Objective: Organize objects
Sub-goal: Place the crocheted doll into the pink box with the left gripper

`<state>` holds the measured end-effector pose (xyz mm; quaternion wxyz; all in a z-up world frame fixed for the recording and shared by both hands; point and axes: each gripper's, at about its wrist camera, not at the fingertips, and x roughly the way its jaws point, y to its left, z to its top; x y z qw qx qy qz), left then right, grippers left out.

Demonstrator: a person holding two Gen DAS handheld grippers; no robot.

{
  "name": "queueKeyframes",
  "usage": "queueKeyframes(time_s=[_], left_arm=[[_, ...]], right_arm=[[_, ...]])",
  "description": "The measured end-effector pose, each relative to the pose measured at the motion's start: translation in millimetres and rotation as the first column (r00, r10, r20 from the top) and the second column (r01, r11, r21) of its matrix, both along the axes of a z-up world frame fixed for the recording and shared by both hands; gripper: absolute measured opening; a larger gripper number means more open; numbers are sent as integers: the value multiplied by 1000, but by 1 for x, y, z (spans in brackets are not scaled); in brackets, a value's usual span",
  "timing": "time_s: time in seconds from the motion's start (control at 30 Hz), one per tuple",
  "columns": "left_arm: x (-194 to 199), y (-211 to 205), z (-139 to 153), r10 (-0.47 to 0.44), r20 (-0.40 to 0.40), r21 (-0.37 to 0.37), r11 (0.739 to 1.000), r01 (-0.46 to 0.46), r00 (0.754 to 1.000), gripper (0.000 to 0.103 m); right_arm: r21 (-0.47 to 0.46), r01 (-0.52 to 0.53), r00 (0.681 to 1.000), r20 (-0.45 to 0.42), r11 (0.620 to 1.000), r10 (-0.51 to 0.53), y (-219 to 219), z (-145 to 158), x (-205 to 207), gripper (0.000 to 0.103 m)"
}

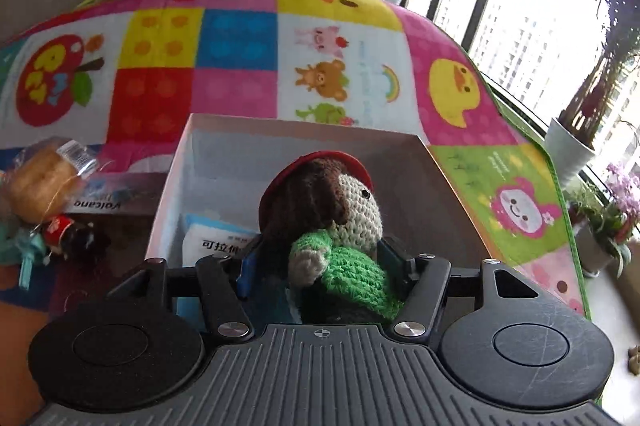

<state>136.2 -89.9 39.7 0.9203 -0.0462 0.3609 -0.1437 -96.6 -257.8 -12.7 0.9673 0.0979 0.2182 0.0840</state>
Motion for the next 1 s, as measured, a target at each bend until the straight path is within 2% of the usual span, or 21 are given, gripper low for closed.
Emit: queueKeyframes(time_s=[0.1, 0.17, 0.23, 0.37, 0.43, 0.5, 0.6, 0.7, 0.87, 0.97, 1.0], left_arm=[[4, 10, 3, 16, -6, -50, 999, -16, 1000, 63], [-2, 21, 11, 48, 29, -91, 995, -45, 998, 56], [-13, 31, 25, 61, 70, -137, 989, -51, 996, 55], [-34, 40, 42, 27, 84, -215, 977, -8, 996, 47], [-53, 47, 43, 3, 102, -250, 968, 23, 995, 46], [-80, 61, 39, -14, 133, -241, 969, 46, 991, 46], [-122, 86, 24, -42, 163, -172, 983, 70, 986, 46], [-155, 112, 5, -78, 139, -139, 986, 97, 987, 46], [-182, 151, -15, -40, 99, -231, 971, 62, 994, 46], [-185, 168, -19, -3, 95, -261, 965, 27, 995, 46], [-186, 172, -18, 12, 94, -264, 964, 14, 995, 46]], right_arm=[[-1, 3, 1000, 2, 1000, -3, 0, 0, -1, 58], [0, 2, 1000, 4, 1000, -2, 0, 0, -1, 58], [1, -2, 1000, 2, 1000, 2, 0, 0, -1, 58], [1, -4, 1000, 3, 1000, 4, 1, 0, -1, 58], [4, -2, 1000, 0, 1000, 2, 0, 0, -1, 58], [14, 1, 1000, -20, 1000, -1, -2, 0, 2, 58], [17, -24, 995, -98, 1000, 26, -5, 5, 12, 58], [10, -58, 994, -93, 998, 59, -8, 37, 26, 58], [51, -94, 995, -32, 994, 95, -12, 125, 70, 58], [14, -72, 997, -3, 997, 72, -1, 159, 100, 60], [-2, -56, 998, 5, 998, 56, 4, 165, 109, 73]])
